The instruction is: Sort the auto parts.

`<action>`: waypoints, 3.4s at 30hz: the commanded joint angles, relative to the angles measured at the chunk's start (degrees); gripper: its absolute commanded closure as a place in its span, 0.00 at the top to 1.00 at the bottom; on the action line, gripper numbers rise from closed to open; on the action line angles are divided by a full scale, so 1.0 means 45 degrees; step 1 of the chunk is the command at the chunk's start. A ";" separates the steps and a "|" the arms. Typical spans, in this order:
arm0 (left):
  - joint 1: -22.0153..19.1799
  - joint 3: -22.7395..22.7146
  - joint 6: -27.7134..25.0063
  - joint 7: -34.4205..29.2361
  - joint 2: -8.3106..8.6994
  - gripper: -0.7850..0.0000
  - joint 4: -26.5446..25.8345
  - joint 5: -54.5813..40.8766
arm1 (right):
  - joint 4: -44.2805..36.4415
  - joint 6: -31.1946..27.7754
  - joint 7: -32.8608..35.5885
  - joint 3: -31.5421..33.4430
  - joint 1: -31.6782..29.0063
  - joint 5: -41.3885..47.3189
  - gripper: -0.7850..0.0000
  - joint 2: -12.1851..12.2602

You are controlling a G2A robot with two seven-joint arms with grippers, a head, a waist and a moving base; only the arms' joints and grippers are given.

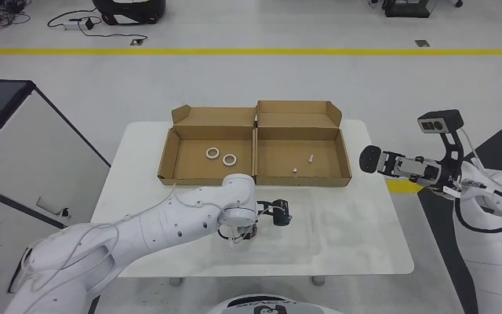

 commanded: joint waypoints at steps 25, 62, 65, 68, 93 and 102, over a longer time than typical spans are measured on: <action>0.0726 -0.0818 -0.0234 0.0289 0.0399 0.45 -0.0263 0.0191 | 0.0000 0.0000 0.0000 0.0000 0.0000 0.0000 1.00 0.0000; 0.0967 -0.1153 -0.0708 0.0485 0.0147 0.00 0.0415 0.0158 | 0.0000 0.0000 0.0000 0.0000 0.0000 0.0000 1.00 0.0000; 0.0973 -0.1179 -0.0703 0.0433 0.0144 0.00 0.0363 0.0199 | 0.0000 0.0000 0.0000 0.0000 0.0000 0.0000 1.00 0.0000; 0.0987 -0.1195 -0.0668 0.0397 0.0144 0.00 0.0303 0.0201 | 0.0000 0.0000 0.0000 0.0000 0.0000 0.0000 1.00 0.0000; 0.1001 -0.1354 -0.0705 0.0434 0.0214 0.36 0.0142 0.0154 | 0.0000 0.0000 0.0000 0.0000 0.0000 0.0000 1.00 0.0000; 0.1019 -0.1337 -0.0782 0.0511 0.0152 0.31 0.0350 0.0172 | 0.0000 0.0000 0.0000 0.0000 0.0000 0.0000 1.00 0.0000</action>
